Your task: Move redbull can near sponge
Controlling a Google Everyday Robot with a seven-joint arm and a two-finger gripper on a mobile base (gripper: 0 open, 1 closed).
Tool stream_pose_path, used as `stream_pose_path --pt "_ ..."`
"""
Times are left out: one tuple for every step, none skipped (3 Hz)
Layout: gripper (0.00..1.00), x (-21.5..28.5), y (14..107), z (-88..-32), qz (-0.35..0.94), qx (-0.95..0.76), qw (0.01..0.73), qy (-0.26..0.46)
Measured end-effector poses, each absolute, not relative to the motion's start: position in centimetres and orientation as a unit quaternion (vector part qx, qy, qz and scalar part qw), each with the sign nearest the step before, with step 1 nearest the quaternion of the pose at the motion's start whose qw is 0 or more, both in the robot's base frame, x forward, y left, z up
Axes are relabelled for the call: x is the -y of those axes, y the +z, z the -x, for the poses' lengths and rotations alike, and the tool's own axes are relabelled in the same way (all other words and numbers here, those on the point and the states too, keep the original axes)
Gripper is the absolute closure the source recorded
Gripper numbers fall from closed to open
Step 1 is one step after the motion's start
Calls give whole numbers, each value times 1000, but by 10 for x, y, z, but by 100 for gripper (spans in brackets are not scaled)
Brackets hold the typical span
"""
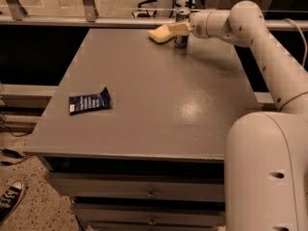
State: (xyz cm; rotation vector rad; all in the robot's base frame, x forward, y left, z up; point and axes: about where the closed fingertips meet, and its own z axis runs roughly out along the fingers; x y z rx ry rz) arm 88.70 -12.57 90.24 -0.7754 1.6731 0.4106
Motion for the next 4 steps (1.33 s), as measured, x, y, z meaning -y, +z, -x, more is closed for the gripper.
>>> stream_pose_path --pt "38 131 901 -886 327 -722 583 176" --pt "15 136 901 -884 323 -725 582 175" --pt "0 141 902 -880 319 -725 584 177" --pt "0 145 905 -875 315 -722 588 181"
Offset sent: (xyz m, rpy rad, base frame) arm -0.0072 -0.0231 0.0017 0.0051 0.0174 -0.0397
